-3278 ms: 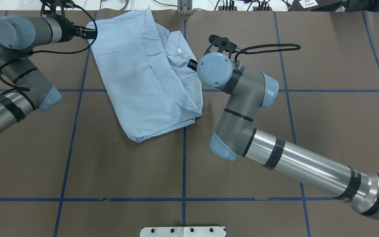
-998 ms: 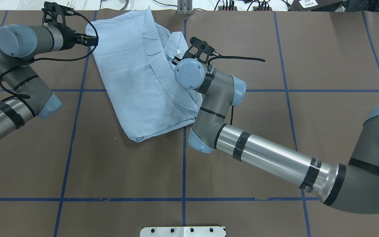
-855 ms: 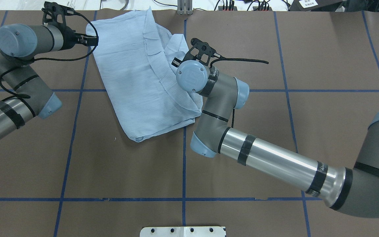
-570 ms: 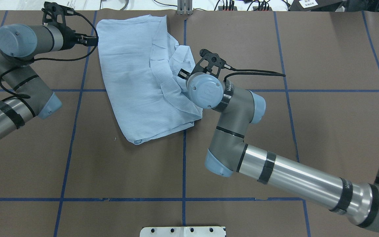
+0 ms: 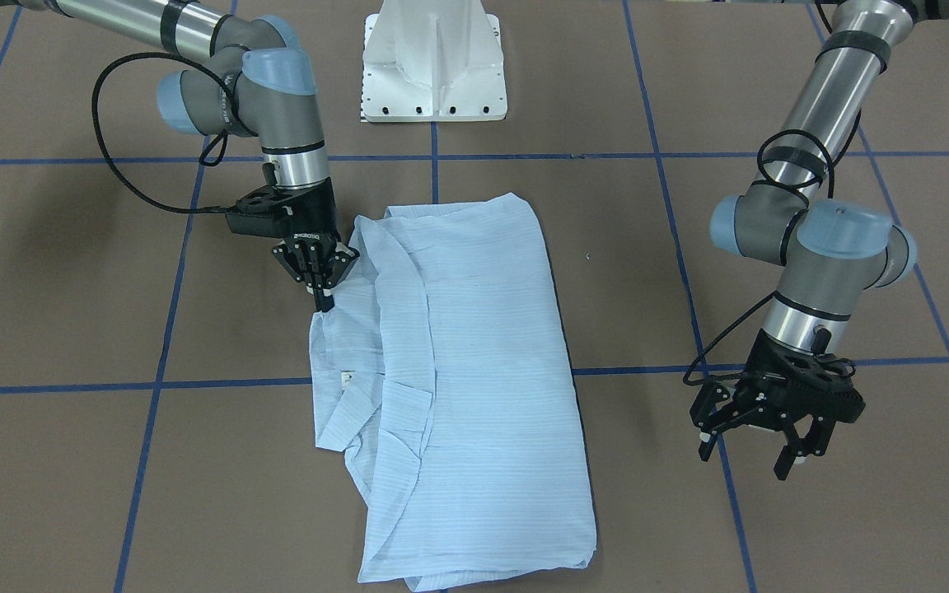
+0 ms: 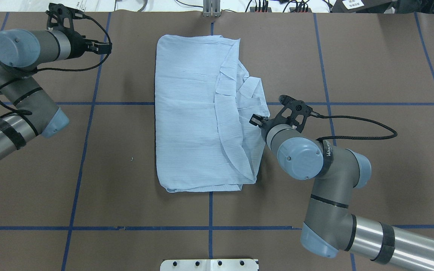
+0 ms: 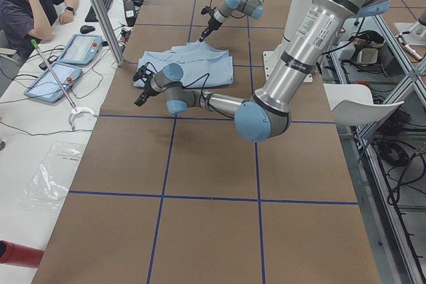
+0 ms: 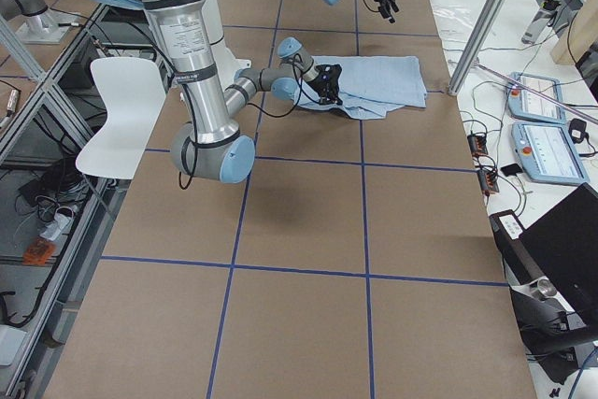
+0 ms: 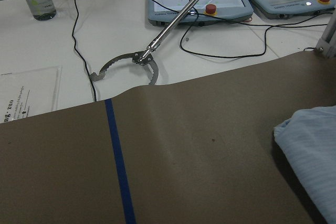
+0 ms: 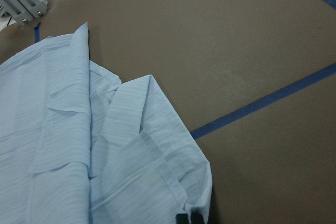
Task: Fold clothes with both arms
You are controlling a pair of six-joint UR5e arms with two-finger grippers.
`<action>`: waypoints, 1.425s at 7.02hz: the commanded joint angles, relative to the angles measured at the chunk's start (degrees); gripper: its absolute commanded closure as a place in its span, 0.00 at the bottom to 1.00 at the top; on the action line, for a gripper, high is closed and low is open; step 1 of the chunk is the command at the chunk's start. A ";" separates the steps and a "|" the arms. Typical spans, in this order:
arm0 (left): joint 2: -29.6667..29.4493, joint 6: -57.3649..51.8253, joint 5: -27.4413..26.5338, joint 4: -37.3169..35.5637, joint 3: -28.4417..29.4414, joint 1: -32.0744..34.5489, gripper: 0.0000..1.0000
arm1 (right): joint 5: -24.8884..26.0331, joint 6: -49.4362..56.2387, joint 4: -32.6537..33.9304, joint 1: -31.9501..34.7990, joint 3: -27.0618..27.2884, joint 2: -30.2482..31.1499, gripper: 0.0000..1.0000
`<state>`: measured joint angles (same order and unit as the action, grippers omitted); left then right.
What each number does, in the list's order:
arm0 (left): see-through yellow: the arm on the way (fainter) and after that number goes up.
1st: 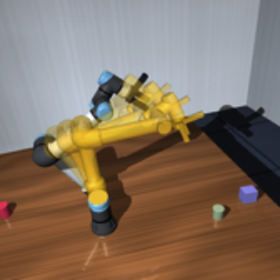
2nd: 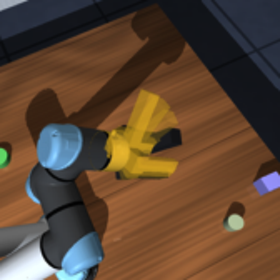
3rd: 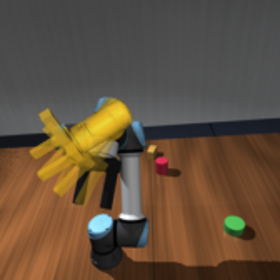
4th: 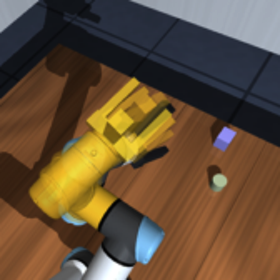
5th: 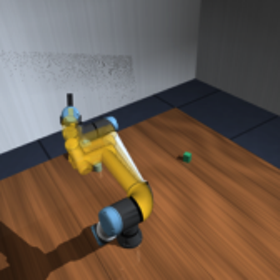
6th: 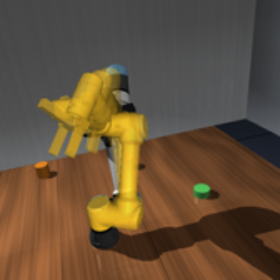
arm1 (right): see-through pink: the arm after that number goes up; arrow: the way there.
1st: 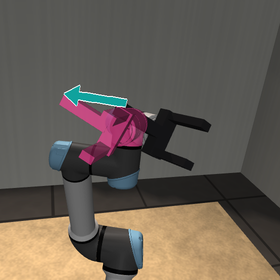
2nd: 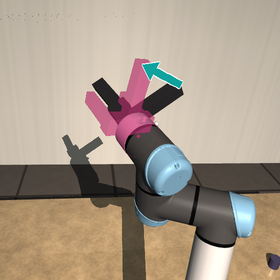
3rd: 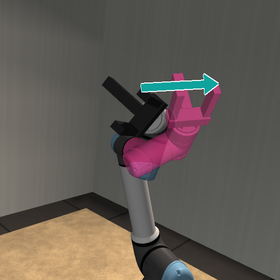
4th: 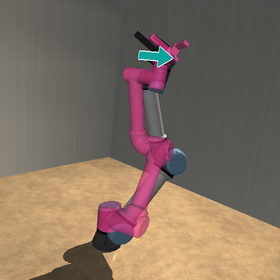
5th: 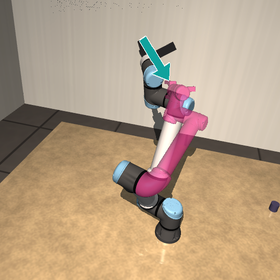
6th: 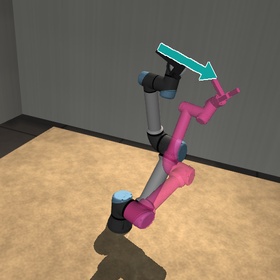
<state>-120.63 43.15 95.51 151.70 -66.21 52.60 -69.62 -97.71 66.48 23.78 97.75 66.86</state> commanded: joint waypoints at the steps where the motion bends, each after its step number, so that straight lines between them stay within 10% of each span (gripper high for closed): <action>1: 0.57 0.00 0.03 0.00 -0.93 -0.04 0.00 | 2.99 0.41 -0.38 0.21 -2.29 1.17 1.00; 2: 0.66 -0.08 0.03 0.00 -0.93 -0.04 0.00 | 3.44 0.93 -0.04 0.30 -2.39 1.17 0.01; 5: 0.66 -0.09 0.12 0.00 -0.85 -0.04 0.00 | -6.76 16.00 4.06 6.42 3.91 0.03 0.00; 10: 0.66 -0.09 0.12 0.00 -0.67 -0.83 0.00 | -8.95 34.72 37.12 0.40 0.54 -17.98 0.00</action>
<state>-119.97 43.07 95.62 151.70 -66.93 51.88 -78.49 -69.32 98.87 25.69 100.53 51.07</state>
